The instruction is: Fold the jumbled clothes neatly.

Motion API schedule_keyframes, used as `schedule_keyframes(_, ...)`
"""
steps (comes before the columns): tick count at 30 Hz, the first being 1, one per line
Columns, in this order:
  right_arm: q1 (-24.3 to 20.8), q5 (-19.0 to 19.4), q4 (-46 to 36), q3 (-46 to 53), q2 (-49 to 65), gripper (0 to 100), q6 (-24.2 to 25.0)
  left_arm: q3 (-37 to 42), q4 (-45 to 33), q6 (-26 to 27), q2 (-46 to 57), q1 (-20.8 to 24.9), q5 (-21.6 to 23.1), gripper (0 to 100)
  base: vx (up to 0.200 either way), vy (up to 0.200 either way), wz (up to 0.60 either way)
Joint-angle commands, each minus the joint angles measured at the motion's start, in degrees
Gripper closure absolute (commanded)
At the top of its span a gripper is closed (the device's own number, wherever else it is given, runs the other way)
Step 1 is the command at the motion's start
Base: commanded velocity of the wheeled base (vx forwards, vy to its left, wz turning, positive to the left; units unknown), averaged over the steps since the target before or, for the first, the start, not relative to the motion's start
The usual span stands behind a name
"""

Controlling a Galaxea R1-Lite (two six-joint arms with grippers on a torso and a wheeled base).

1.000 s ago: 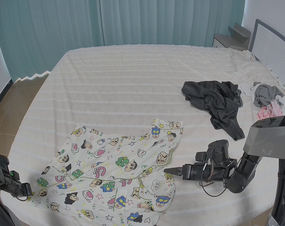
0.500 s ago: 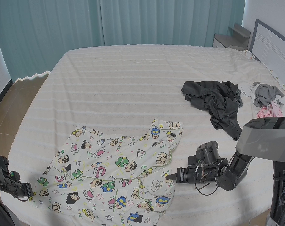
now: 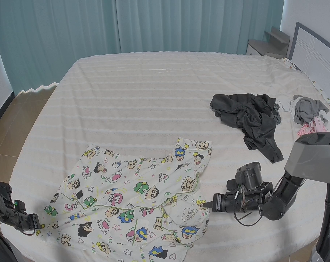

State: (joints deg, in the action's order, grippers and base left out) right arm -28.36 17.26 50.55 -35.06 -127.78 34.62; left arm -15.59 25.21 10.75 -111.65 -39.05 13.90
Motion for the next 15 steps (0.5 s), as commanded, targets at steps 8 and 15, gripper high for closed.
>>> schedule_keyframes(8,2.69,-8.56,0.25,10.36,7.72,100,-0.52,2.94,-0.07,-0.29,2.23,5.47,0.08,100,0.000,0.000,0.00)
schedule_keyframes(15,3.92,-13.57,0.25,15.37,10.01,100,-0.96,4.34,-0.07,-0.29,3.72,6.70,0.08,100,0.000,0.000,0.00)
